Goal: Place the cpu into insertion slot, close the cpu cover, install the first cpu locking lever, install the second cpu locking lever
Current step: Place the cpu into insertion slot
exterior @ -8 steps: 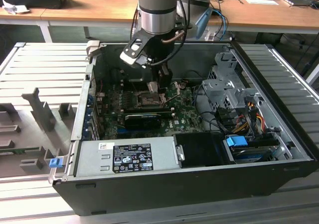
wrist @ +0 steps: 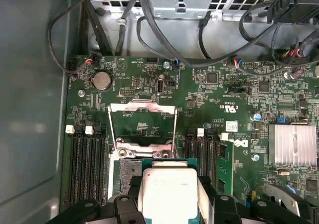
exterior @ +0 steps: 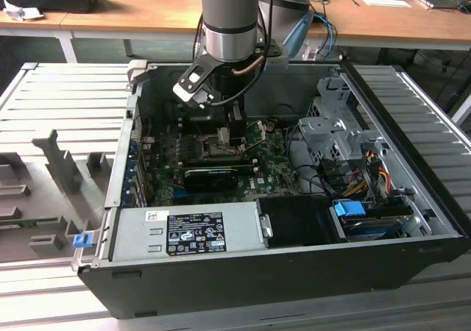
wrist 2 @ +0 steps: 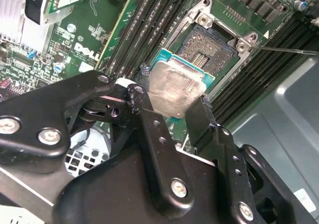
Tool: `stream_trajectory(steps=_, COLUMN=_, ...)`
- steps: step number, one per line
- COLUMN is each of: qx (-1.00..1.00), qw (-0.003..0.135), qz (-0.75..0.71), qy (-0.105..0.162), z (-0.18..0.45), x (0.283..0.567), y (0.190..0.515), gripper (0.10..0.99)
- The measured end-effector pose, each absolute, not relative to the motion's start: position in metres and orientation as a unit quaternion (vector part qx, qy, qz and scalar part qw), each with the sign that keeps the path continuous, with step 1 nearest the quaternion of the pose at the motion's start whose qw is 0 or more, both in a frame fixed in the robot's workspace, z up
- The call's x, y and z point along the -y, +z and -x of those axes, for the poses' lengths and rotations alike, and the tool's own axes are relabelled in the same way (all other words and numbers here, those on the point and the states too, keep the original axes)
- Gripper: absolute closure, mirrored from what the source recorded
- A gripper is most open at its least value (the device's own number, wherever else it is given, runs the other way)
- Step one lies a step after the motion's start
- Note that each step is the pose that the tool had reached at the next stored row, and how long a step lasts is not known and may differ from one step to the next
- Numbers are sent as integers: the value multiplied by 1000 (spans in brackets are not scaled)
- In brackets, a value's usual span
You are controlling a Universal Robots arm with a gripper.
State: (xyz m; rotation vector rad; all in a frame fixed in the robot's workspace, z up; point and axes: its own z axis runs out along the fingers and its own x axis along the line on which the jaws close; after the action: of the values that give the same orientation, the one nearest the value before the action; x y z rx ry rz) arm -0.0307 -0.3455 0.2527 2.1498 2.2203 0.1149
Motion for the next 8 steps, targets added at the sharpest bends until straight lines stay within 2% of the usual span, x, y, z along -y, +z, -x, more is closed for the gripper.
stream_trajectory(steps=8, qx=-711, qw=25, qz=-702, qy=37, z=31, x=344, y=250, gripper=561)
